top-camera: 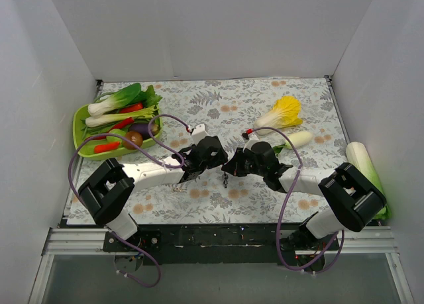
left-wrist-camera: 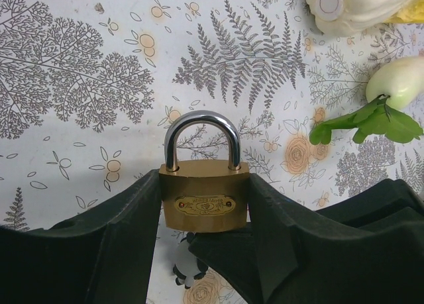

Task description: Unlock with the key

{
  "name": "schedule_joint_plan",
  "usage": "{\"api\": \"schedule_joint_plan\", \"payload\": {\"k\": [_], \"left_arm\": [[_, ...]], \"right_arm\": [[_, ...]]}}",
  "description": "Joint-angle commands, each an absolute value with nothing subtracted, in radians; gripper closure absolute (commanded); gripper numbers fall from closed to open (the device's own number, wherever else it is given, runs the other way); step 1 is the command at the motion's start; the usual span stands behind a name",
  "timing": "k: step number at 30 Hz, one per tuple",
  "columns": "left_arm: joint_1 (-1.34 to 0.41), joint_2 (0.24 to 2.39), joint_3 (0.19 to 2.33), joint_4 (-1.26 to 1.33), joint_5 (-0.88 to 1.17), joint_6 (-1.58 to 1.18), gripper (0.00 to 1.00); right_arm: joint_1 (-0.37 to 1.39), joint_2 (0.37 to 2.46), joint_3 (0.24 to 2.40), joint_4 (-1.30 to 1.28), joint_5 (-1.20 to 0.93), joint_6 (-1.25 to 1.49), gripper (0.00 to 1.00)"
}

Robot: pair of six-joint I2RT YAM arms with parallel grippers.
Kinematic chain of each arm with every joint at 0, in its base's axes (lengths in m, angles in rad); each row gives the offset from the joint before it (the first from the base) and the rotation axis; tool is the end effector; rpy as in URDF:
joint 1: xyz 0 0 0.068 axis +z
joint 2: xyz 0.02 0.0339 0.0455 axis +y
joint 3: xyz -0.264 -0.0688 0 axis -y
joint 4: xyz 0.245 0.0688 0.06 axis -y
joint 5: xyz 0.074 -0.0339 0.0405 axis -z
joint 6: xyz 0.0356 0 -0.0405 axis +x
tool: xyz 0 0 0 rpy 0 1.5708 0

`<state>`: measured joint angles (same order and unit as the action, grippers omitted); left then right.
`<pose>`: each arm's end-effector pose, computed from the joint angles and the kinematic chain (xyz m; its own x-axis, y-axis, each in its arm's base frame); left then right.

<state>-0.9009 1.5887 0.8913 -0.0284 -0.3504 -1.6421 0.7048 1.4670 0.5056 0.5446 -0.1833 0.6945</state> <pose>0.2154 -0.2522 0.1948 -0.5460 -0.8195 -0.1740 -0.4522 0.4631 -0.7623 0.2104 0.1875 0.1654 -0.7259 0.2087 -0.6554 -0.3897 0.6604 0.6419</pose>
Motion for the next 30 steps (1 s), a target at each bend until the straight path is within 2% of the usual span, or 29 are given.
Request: {"api": "schedule_joint_plan", "payload": {"k": [1, 14, 30], "left_arm": [[-0.934, 1.536, 0.879, -0.005, -0.27, -1.635, 1.0], [-0.936, 1.503, 0.859, 0.055, -0.256, -1.649, 1.0], [-0.934, 1.361, 0.727, 0.379, -0.143, -1.56, 1.0]], "right_arm": [[0.687, 1.425, 0.56, 0.64, -0.114, 0.666, 0.99], [0.675, 1.388, 0.506, 0.695, -0.13, 0.66, 0.99], [0.663, 1.167, 0.476, 0.7, -0.173, 0.589, 0.99]]}}
